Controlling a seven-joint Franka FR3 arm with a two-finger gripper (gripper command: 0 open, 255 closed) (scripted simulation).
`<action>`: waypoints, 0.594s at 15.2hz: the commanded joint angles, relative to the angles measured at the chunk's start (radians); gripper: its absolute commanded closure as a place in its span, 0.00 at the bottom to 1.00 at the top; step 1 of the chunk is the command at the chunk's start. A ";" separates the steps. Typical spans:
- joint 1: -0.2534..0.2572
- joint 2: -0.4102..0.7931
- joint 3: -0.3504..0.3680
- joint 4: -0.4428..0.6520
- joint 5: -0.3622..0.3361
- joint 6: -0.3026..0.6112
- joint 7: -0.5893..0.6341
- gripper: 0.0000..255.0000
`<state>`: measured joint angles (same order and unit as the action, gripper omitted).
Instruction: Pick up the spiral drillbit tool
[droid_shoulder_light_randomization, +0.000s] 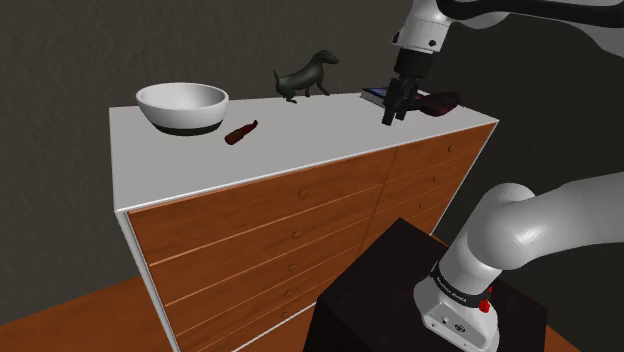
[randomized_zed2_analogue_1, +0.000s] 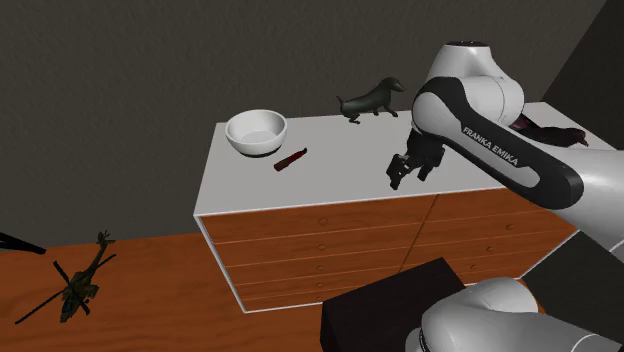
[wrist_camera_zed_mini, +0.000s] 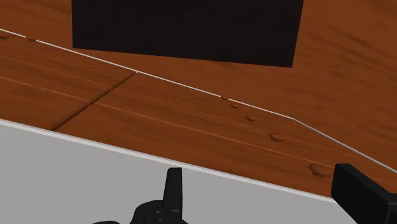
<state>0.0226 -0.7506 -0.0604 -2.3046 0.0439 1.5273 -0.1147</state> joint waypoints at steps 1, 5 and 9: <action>0.000 0.000 0.000 0.000 0.000 0.000 0.000 0.00; -0.011 0.069 0.100 0.027 0.076 0.043 0.210 0.00; -0.026 0.167 0.192 0.082 0.135 0.093 0.414 0.00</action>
<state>-0.0007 -0.6122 0.1042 -2.2360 0.1623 1.6014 0.2389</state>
